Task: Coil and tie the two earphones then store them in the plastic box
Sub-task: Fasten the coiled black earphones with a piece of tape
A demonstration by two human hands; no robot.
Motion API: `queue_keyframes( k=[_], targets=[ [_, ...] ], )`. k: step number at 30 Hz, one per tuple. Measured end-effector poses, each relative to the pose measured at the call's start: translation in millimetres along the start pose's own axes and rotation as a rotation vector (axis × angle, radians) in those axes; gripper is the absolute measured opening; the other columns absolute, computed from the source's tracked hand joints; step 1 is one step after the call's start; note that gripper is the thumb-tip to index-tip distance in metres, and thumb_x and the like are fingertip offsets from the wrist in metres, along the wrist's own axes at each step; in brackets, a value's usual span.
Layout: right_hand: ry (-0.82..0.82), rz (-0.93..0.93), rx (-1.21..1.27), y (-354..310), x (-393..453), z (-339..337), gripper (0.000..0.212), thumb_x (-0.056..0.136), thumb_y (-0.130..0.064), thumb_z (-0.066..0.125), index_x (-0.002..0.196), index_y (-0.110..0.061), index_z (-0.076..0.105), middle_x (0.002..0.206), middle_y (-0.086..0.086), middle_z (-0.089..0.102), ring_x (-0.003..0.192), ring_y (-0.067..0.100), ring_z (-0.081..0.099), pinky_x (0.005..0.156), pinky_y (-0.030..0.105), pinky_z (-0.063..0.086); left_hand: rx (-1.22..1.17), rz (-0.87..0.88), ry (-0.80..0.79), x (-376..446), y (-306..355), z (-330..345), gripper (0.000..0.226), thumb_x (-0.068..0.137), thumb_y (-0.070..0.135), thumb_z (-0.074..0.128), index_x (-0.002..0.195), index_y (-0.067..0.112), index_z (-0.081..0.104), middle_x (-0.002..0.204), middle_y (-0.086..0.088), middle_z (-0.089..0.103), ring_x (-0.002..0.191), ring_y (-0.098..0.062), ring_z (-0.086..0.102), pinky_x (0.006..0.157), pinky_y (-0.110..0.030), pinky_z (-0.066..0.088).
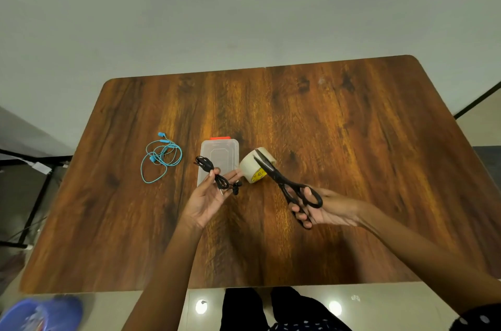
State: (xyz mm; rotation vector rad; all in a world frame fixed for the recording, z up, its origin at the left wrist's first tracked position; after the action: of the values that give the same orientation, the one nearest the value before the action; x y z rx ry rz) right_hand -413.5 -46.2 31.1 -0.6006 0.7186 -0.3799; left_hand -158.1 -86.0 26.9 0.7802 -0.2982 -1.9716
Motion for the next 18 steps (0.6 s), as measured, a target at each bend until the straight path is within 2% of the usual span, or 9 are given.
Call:
queue_keyframes(
  k=[2,5,8,11,18],
  targets=[
    [0.058,0.043,-0.03,9,0,-3,0.089,0.062,-0.062,0.074,0.123,-0.007,0.04,0.086,0.005,0.058,0.075,0.016,0.056,0.067,0.027,0.048,-0.005,0.003,0.004,-1,0,0,0.023,0.073,0.024,0.08,0.088,0.017,0.064,0.141,-0.035,0.037,0.132,-0.041,0.04,0.104,-0.044,0.042],
    [0.003,0.065,0.003,18,-1,-3,0.072,0.078,-0.058,0.063,0.126,-0.011,0.037,0.09,0.005,0.057,0.079,0.016,0.055,0.07,0.027,0.049,0.006,0.011,0.01,-1,0,1,0.024,0.072,0.024,0.082,0.087,0.016,0.065,0.139,-0.035,0.039,0.131,-0.04,0.042,0.106,-0.044,0.037],
    [0.072,0.168,-0.083,36,0,-8,0.088,0.056,-0.067,0.074,0.113,-0.006,0.045,0.091,0.006,0.06,0.078,0.017,0.06,0.07,0.028,0.05,-0.007,0.02,0.018,-3,-2,2,0.025,0.07,0.023,0.083,0.087,0.017,0.065,0.139,-0.034,0.04,0.132,-0.04,0.041,0.106,-0.046,0.039],
    [0.084,0.194,-0.101,47,11,-7,0.083,0.051,-0.07,0.075,0.105,-0.011,0.05,0.09,0.005,0.06,0.077,0.015,0.059,0.069,0.027,0.049,-0.02,0.035,0.03,-4,-4,3,0.028,0.066,0.023,0.085,0.086,0.016,0.066,0.138,-0.033,0.043,0.13,-0.039,0.044,0.104,-0.046,0.041],
    [0.105,0.185,-0.07,51,15,-6,0.083,0.053,-0.072,0.072,0.11,-0.015,0.054,0.102,0.004,0.061,0.09,0.016,0.062,0.085,0.029,0.049,-0.074,0.076,0.073,-6,-3,3,0.03,0.065,0.024,0.086,0.088,0.018,0.067,0.139,-0.031,0.043,0.131,-0.04,0.041,0.105,-0.049,0.04]
  ],
)
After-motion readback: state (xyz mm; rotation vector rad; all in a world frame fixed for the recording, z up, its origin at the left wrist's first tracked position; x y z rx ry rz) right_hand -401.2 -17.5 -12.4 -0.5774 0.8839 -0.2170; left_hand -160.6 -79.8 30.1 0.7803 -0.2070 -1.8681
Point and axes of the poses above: each hand's wrist, its own x-axis towards the middle knuckle, its own z-axis out of the palm, y = z × x, the point moved 4 cm from there along x, towards the middle knuckle
